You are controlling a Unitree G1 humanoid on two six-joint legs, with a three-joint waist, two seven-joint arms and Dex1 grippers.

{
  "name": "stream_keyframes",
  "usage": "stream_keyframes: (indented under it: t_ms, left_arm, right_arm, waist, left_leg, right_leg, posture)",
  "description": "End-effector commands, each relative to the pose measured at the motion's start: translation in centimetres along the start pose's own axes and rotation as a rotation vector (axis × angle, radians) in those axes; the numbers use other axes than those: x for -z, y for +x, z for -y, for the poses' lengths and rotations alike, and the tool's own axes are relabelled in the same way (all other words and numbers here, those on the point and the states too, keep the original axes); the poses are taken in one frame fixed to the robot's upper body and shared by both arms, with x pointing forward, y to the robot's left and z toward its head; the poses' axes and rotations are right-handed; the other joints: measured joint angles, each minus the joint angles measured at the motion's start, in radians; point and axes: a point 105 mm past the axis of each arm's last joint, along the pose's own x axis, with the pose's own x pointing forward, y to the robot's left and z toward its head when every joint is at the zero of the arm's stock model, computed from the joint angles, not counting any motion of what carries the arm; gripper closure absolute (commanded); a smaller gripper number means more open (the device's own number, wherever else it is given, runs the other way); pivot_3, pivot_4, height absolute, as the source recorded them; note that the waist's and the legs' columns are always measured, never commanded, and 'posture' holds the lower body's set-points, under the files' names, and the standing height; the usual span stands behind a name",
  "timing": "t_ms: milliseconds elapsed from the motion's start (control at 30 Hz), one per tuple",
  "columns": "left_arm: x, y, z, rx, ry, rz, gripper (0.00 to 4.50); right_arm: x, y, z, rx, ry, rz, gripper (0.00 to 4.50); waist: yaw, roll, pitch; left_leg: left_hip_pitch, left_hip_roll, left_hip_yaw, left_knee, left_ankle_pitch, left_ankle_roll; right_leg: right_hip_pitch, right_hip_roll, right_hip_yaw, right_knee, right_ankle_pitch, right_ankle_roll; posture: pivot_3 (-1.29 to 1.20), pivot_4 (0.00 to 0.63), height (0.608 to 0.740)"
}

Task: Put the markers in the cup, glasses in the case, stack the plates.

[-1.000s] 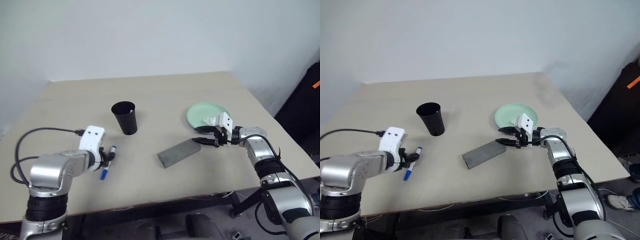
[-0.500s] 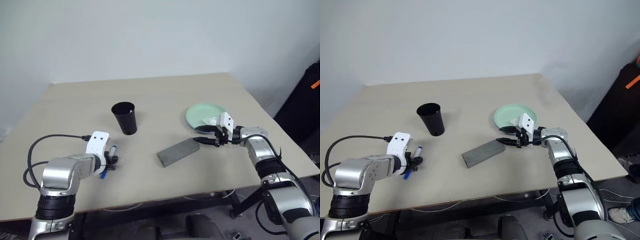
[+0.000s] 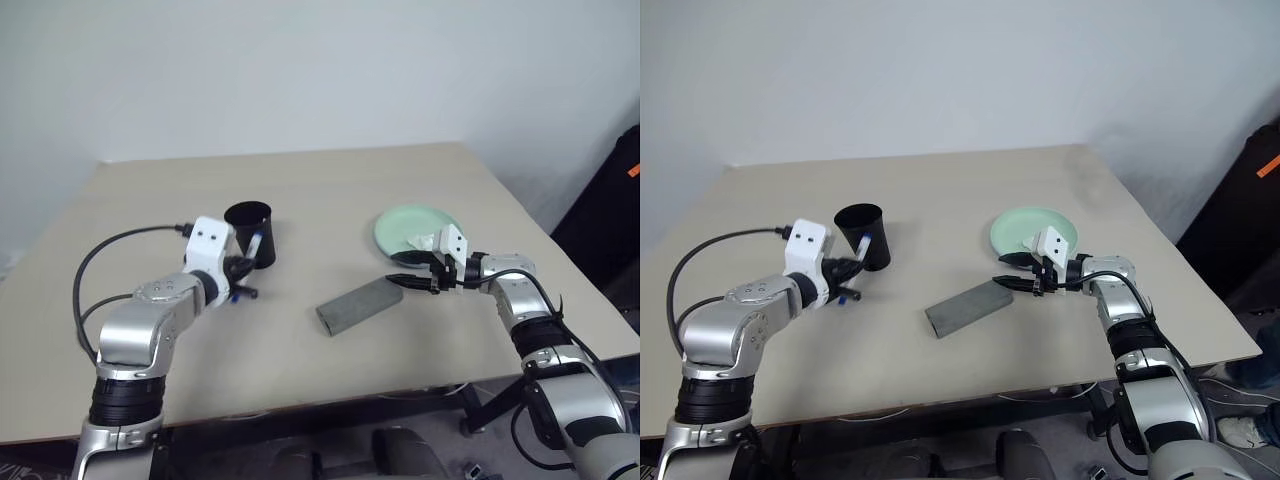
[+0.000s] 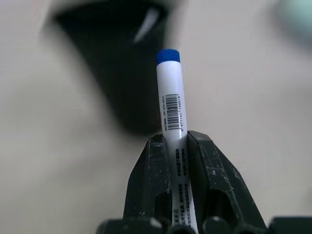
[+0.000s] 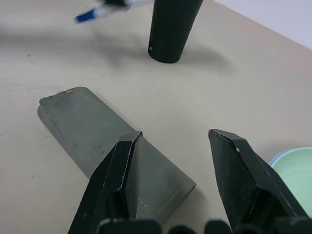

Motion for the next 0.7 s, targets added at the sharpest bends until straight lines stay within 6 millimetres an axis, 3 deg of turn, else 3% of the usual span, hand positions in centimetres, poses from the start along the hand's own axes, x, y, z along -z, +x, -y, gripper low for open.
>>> stream_keyframes:
  t_ms: [33, 100, 300, 433, 567, 700]
  left_arm:
    - [-4.4, 0.1, 2.6, 0.169, 0.099, 0.218, 4.39]
    - [-5.5, 0.5, 2.8, 0.193, 0.121, 0.286, 4.39]
    - [-9.4, 3.7, 0.4, 0.121, 0.135, 0.472, 4.39]
    - [-11.4, 5.4, -2.4, -0.075, 0.225, 0.565, 4.39]
    - [-11.4, 6.3, -4.5, -0.261, 0.321, 0.595, 4.39]
    - [-10.2, 6.7, -5.2, -0.343, 0.392, 0.600, 4.39]
  right_arm:
    - [-1.8, 0.2, 0.9, 0.018, -0.058, 0.037, 2.18]
    - [-1.8, 0.3, 1.0, 0.018, -0.060, 0.038, 2.18]
    - [-2.1, 0.3, 1.2, 0.024, -0.069, 0.044, 2.18]
    - [-2.1, 0.1, 1.1, 0.031, -0.072, 0.046, 2.18]
    - [-2.1, -0.1, 1.1, 0.046, -0.073, 0.048, 2.18]
    - [-2.0, -0.6, 1.2, 0.062, -0.073, 0.047, 2.18]
  waist:
    - [0.000, 0.000, 0.000]
    - [0.000, 0.000, 0.000]
    - [0.001, 0.000, 0.000]
    - [0.000, 0.000, 0.000]
    - [0.001, 0.000, 0.000]
    - [0.002, 0.000, 0.000]
  left_leg:
    - [0.000, 0.000, 0.000, 0.000, 0.000, 0.001]
    - [0.000, 0.000, 0.000, -0.001, 0.001, 0.001]
    - [0.002, 0.000, 0.000, 0.003, 0.004, 0.005]
    - [0.002, -0.001, 0.000, 0.005, 0.004, 0.005]
    - [0.002, -0.001, -0.001, 0.004, 0.004, 0.005]
    - [0.001, -0.001, -0.001, 0.002, 0.004, 0.005]
  right_leg:
    - [0.000, 0.000, 0.000, 0.000, 0.000, 0.000]
    - [0.000, 0.001, 0.000, 0.000, 0.000, 0.000]
    - [0.005, 0.001, 0.000, -0.002, 0.000, 0.000]
    - [0.006, 0.001, 0.001, -0.001, 0.000, 0.000]
    - [0.005, 0.001, 0.001, -0.001, 0.000, 0.000]
    - [0.004, 0.001, 0.000, -0.001, 0.002, 0.001]
  posture:
    - [0.00, 0.000, 0.740]
    - [0.00, 0.000, 0.740]
    - [0.00, 0.000, 0.740]
    - [0.00, 0.000, 0.740]
    - [0.00, 0.000, 0.740]
    - [0.00, 0.000, 0.740]
